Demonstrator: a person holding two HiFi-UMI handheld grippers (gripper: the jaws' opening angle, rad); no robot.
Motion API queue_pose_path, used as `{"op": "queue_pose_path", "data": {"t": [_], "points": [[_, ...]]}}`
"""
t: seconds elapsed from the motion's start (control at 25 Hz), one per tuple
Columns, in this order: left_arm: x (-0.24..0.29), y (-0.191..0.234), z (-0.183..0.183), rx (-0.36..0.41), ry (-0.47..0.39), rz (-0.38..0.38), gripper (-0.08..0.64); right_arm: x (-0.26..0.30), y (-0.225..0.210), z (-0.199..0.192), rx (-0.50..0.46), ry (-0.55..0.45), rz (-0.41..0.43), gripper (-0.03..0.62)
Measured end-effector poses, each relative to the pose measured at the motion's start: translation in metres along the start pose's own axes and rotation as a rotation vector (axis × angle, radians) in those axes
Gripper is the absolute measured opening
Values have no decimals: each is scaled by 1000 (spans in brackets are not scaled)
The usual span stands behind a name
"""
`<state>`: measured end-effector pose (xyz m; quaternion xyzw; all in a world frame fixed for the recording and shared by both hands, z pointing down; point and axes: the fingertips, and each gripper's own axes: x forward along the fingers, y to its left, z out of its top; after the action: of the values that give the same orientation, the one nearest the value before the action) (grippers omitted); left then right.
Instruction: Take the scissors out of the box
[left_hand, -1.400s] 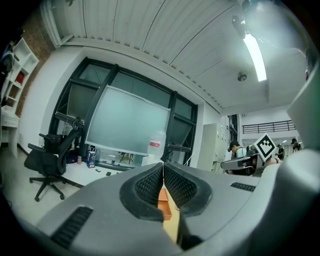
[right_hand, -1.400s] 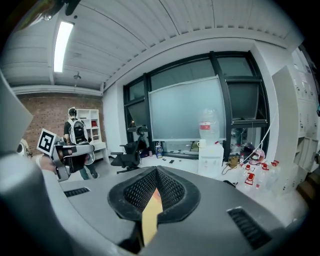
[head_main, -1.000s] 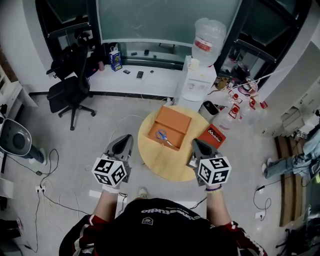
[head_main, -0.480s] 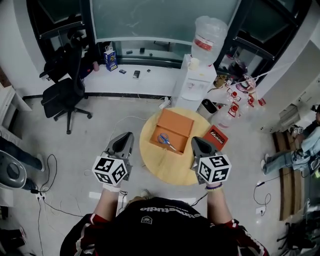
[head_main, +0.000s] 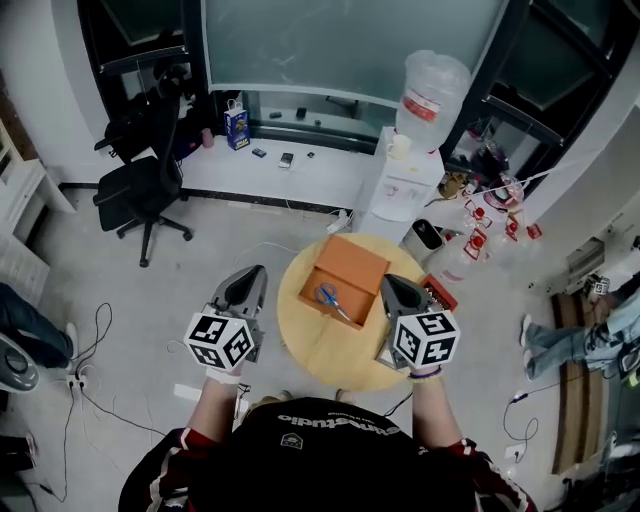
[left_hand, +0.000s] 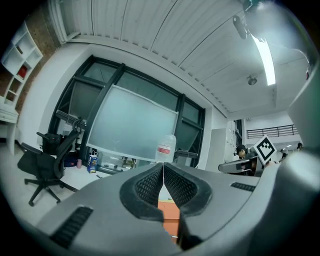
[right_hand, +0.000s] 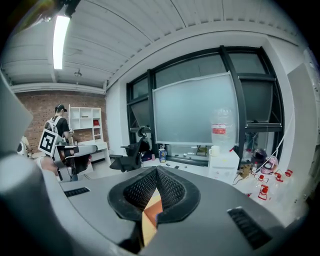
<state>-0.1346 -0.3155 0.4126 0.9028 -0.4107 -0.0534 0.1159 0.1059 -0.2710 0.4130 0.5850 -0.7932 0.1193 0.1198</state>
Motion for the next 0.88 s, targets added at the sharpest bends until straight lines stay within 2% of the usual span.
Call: {"op": "queue_pose_path", "data": {"t": [0.36, 0.68, 0.88], "points": [[22, -31, 4, 24, -18, 53, 18, 6, -27, 13, -23, -47, 100, 28], [27, -42, 7, 34, -22, 85, 18, 11, -37, 26, -27, -83, 142, 34], [23, -41, 3, 42, -24, 106, 18, 20, -29, 20, -25, -81, 185, 91]]}}
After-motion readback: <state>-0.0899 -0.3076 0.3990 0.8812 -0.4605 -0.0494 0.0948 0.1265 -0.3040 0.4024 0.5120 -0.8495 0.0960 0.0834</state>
